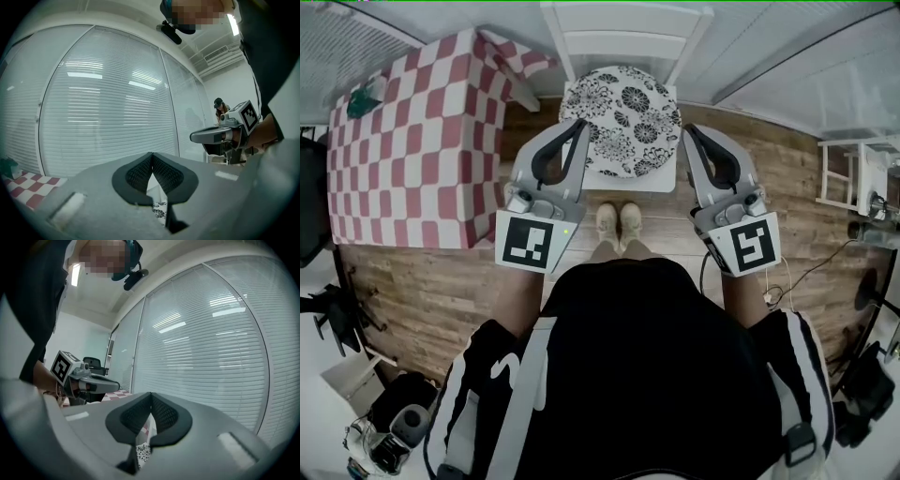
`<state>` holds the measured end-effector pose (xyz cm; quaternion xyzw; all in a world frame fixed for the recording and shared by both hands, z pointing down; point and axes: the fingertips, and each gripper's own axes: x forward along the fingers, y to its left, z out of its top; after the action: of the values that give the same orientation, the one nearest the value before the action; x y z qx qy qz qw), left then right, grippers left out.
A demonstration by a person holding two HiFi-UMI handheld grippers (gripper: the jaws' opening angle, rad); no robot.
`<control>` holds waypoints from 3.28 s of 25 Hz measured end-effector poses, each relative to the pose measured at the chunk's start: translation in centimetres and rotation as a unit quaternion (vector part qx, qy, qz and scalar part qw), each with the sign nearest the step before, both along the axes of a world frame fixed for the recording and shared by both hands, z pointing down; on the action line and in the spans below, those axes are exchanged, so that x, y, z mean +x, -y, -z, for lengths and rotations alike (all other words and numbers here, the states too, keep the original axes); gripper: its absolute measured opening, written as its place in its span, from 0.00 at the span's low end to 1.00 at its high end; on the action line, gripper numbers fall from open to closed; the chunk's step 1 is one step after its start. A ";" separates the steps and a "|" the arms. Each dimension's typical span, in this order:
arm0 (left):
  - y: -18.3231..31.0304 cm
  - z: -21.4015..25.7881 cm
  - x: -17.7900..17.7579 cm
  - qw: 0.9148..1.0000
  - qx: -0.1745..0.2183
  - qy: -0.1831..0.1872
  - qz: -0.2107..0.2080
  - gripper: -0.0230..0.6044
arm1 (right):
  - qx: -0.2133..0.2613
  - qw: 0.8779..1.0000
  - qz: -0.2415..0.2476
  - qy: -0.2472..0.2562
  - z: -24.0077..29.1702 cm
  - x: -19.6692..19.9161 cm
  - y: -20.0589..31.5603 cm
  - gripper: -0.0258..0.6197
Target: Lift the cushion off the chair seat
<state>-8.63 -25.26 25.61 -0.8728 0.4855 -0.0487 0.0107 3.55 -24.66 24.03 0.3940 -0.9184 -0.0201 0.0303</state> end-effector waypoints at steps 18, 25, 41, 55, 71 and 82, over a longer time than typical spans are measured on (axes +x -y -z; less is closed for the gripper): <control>0.4 -6.8 -0.2 0.999 -0.049 0.016 -0.012 0.08 | -0.045 0.997 0.055 -0.017 -6.4 -1.3 0.6 0.14; 0.3 -9.8 0.3 0.997 -0.071 0.018 -0.023 0.14 | -0.069 0.994 0.077 -0.030 -9.5 -1.6 0.1 0.19; -0.6 -15.0 1.5 0.990 -0.106 0.042 -0.078 0.29 | -0.094 0.986 0.125 -0.059 -15.0 -2.8 -0.5 0.29; -1.5 -20.2 2.2 0.981 -0.126 0.089 -0.114 0.35 | -0.120 0.973 0.168 -0.105 -21.5 -3.5 -2.3 0.34; -2.7 -28.3 1.9 0.964 -0.173 0.155 -0.133 0.37 | -0.131 0.945 0.221 -0.201 -29.7 -4.0 -4.1 0.35; -4.3 -33.3 2.5 0.953 -0.192 0.177 -0.154 0.39 | -0.144 0.933 0.238 -0.229 -34.1 -4.5 -5.2 0.36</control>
<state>-6.11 -20.99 58.92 -0.9001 0.3166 -0.2923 -0.0645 -0.95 -19.47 58.17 0.1402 -0.9465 0.0158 0.2902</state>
